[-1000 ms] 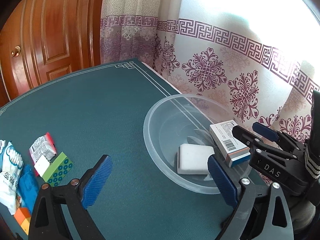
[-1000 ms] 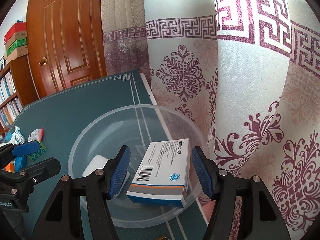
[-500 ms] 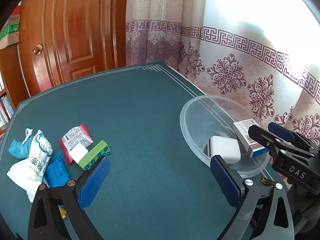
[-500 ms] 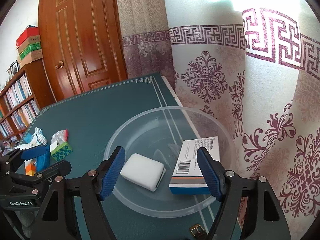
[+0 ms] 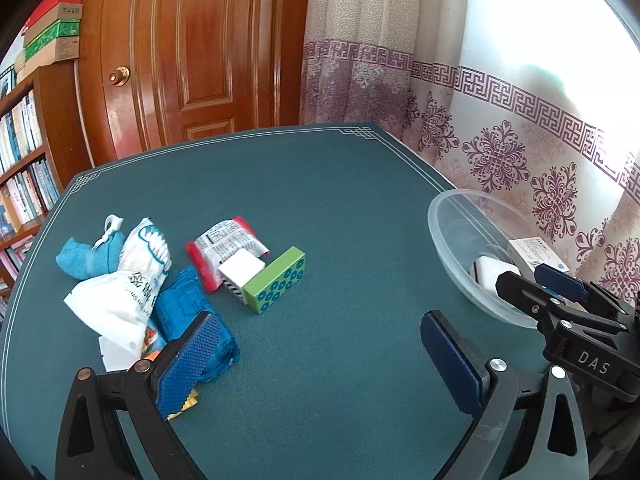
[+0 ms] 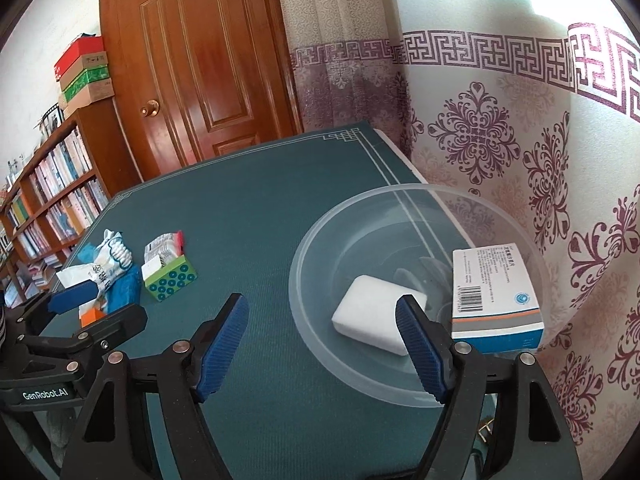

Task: Organize objects
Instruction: 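Open both grippers to drop the sponge and box into the basin, then grasp the orange-yellow toy brick with the left gripper and lift it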

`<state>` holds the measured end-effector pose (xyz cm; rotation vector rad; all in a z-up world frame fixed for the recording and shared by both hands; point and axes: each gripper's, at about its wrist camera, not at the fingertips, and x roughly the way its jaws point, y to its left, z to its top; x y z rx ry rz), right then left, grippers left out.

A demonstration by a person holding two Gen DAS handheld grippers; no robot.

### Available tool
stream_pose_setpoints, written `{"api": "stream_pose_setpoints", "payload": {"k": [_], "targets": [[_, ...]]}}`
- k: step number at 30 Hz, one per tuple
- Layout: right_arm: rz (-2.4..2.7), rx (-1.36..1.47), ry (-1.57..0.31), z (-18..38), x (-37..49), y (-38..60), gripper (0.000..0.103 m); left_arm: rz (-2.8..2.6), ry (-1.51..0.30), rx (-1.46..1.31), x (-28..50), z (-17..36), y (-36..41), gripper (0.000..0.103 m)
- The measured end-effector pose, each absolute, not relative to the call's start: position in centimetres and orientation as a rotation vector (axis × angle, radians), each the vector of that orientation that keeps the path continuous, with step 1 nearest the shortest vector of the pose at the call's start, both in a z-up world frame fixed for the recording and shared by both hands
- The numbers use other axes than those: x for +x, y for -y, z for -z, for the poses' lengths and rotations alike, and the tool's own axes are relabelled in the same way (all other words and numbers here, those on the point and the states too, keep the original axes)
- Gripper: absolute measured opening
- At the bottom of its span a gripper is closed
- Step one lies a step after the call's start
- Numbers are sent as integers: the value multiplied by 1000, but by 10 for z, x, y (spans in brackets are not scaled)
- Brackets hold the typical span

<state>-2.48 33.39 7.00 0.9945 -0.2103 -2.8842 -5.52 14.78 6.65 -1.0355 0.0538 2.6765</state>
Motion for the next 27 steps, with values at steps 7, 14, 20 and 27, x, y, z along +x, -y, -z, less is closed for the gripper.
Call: {"api": "stream_pose_setpoints", "payload": {"k": [7, 14, 20, 27], "targets": [[2806, 1023, 203, -58, -29, -301, 77, -2757, 32, -1111, -48, -54, -100, 102], [2748, 1051, 190, -45, -29, -271, 77, -2832, 104, -1121, -39, -49, -65, 102], [2711, 1089, 147, -30, -28, -251, 77, -2841, 148, -1194, -44, -35, -52, 102], [2703, 1121, 144, -19, -30, -247, 77, -2852, 210, -1260, -54, -22, -43, 100]]}}
